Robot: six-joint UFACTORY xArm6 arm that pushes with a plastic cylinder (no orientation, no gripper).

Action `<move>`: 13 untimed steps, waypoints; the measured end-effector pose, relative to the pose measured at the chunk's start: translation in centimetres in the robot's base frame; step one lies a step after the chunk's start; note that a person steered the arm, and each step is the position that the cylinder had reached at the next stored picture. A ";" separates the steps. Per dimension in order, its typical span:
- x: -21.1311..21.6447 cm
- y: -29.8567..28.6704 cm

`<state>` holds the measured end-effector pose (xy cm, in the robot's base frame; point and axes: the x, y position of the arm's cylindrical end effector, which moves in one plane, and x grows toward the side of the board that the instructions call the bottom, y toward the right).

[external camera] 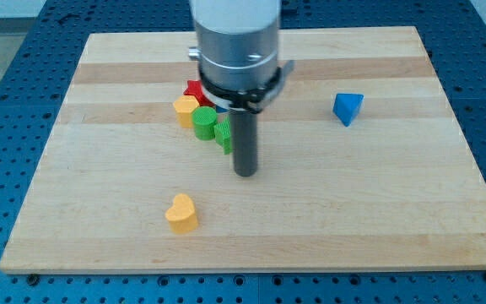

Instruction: Move the blue triangle towards the green star

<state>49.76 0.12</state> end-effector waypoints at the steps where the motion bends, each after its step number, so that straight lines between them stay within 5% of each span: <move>1: 0.3 5.0; 4: -2.6 18.6; 7: -12.4 25.7; 9: -16.0 21.4; 13: -5.5 8.9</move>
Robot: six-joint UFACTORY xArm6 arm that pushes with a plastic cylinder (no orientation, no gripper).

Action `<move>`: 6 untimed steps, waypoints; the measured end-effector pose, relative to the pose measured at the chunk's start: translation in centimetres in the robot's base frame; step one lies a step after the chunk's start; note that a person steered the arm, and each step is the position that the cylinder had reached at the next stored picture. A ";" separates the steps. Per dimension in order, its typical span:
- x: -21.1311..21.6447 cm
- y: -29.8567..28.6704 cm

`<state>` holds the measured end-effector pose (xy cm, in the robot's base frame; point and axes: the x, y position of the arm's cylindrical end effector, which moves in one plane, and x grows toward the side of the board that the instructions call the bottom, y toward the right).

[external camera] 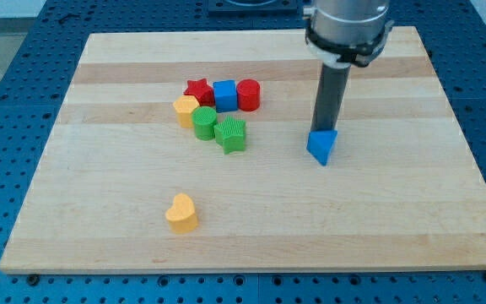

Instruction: Move the blue triangle towards the green star

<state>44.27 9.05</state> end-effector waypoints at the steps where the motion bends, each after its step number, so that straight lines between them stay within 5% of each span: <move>1: 2.6 -1.2; 6: 7.2 5.1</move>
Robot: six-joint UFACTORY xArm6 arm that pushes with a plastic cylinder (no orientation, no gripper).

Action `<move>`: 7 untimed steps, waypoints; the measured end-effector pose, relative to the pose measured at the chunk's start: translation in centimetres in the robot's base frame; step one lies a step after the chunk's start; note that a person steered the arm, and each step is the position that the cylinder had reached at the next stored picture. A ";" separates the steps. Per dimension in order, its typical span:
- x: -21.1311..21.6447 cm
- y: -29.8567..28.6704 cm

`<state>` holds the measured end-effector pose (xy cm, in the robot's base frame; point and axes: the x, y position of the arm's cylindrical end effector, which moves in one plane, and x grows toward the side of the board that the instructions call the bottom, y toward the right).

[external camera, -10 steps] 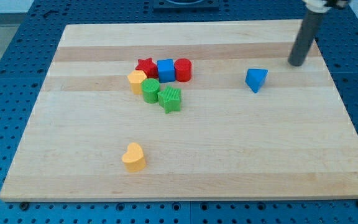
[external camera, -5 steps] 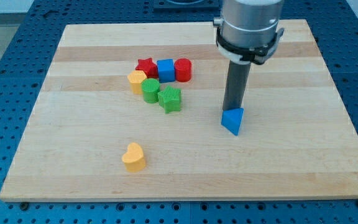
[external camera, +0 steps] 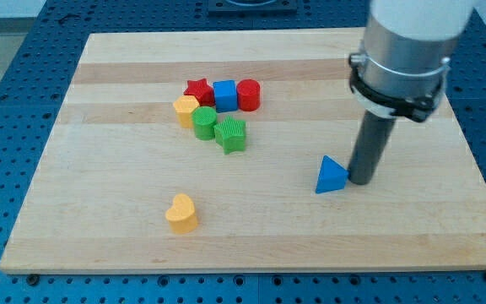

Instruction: Move the blue triangle towards the green star

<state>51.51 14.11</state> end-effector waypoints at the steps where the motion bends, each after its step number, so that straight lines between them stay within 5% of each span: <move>1: 0.9 0.0; 5: -2.5 -9.1; 7: 1.3 -5.1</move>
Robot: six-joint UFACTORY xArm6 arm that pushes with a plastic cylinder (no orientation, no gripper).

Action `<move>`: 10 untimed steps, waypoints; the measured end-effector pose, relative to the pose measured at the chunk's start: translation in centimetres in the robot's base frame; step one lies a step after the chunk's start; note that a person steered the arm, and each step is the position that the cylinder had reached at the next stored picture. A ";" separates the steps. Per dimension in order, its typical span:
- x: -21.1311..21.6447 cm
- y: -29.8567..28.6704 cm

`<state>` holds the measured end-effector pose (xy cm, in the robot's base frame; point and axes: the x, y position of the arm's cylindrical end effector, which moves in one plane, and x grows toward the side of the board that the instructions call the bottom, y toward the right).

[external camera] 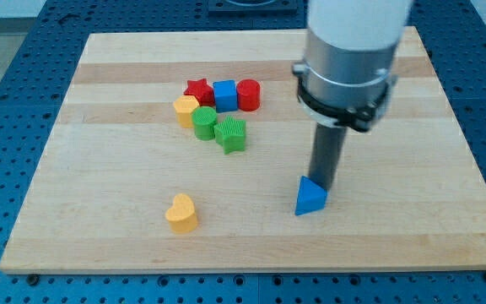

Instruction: Move the blue triangle towards the green star

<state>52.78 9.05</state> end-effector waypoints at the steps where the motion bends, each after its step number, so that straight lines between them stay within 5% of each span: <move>1: 1.6 0.4; 6: 6.3 -3.6; 10: -0.1 -12.9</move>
